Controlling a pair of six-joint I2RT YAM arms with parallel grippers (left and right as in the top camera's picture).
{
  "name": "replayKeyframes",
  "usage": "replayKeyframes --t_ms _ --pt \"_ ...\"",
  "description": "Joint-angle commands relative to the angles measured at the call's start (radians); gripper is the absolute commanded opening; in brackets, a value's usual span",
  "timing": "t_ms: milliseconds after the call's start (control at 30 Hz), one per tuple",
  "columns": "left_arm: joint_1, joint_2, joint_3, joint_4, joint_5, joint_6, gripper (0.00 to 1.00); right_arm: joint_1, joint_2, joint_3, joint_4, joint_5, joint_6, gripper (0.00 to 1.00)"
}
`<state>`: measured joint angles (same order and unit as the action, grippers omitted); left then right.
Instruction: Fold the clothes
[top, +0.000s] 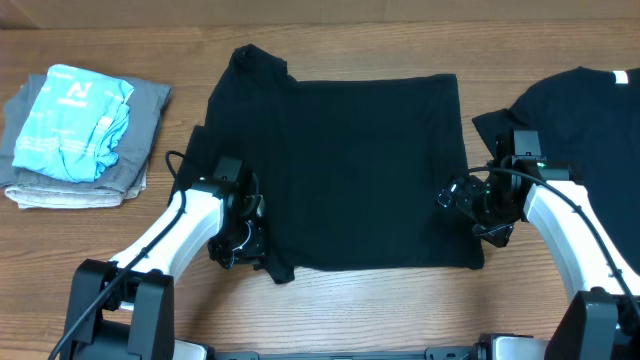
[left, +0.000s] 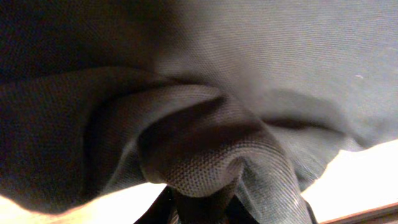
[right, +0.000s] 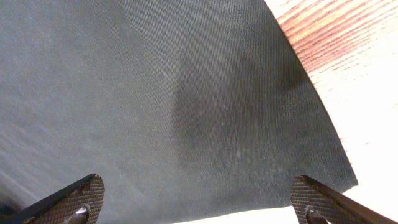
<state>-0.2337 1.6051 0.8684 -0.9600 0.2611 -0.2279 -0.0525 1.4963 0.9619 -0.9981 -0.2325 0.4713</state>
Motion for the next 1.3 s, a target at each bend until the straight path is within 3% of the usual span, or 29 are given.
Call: replayKeyframes --t_ms 0,300,667,800,833,1133,1267 --pt "0.004 0.003 0.072 -0.032 0.055 0.026 0.19 -0.003 -0.003 0.001 0.002 -0.005 0.004 1.0" --pt "0.004 0.004 0.045 -0.006 0.054 0.025 0.34 -0.003 -0.003 0.001 0.002 -0.005 0.004 1.0" --pt "0.004 0.005 0.017 0.015 -0.027 0.023 0.34 -0.003 -0.003 0.001 0.002 -0.005 0.004 1.0" --pt "0.004 0.005 0.017 0.016 -0.039 0.023 0.13 -0.003 -0.003 0.001 0.002 -0.005 0.004 1.0" --pt "0.004 0.005 0.017 0.016 -0.039 0.023 0.12 -0.003 -0.003 0.001 0.002 -0.005 0.004 1.0" --pt "0.004 0.005 0.017 0.014 -0.044 0.023 0.23 -0.003 -0.003 0.001 0.002 -0.005 0.004 1.0" --pt "0.003 0.005 0.015 0.015 -0.056 0.023 0.22 -0.003 -0.003 0.001 0.002 -0.005 0.004 1.0"
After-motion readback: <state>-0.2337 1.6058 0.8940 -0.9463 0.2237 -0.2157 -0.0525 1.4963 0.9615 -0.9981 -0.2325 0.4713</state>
